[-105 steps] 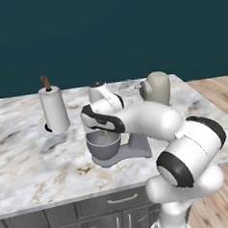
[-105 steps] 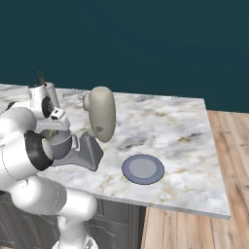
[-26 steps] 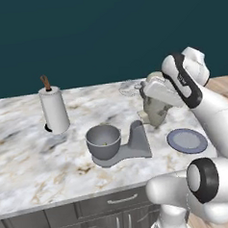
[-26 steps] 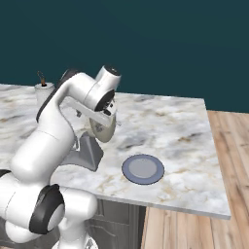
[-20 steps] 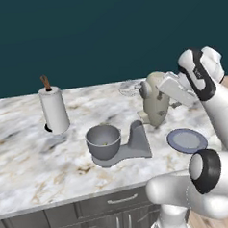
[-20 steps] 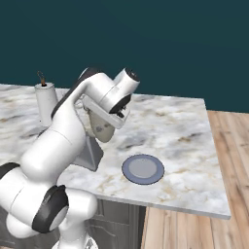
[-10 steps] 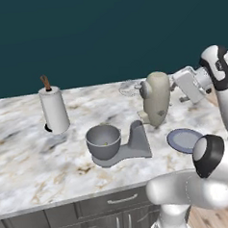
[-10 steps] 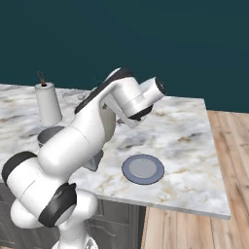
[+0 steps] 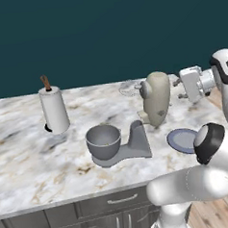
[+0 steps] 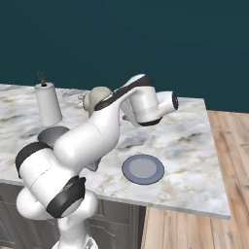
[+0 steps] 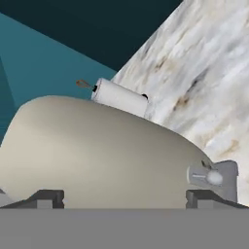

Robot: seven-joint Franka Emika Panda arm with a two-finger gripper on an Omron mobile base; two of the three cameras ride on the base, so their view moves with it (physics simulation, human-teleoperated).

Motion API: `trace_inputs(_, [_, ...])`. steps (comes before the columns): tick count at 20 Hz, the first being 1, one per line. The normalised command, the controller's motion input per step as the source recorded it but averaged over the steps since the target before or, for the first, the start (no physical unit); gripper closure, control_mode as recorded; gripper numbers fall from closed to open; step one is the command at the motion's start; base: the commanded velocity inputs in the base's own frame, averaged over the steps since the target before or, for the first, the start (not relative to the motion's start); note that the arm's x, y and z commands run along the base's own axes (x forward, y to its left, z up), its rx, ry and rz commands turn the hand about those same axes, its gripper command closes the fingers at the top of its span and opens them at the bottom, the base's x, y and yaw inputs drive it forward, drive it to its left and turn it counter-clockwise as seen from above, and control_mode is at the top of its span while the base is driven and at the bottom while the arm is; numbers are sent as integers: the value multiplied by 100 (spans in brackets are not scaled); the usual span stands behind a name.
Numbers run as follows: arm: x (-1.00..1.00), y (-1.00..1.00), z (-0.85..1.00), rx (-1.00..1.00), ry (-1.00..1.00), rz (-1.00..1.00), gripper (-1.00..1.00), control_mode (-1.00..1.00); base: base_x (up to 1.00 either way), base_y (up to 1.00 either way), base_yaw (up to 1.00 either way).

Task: Add butter and sugar cubes to the stand mixer bowl and then turn on the stand mixer to begin making frosting.

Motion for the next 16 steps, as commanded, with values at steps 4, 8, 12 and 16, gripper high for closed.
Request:
trace_inputs(4, [38,0,0,17,-5,0,-100,-100,0,0,0])
trace_inputs(8, [36,19,0,13,-1,0,-100,-100,0,0,0])
trace_inputs(12, [21,51,0,4,0,0,-100,-100,0,0,0])
trace_inputs(16, [6,84,0,0,0,0,-100,-100,0,0,0])
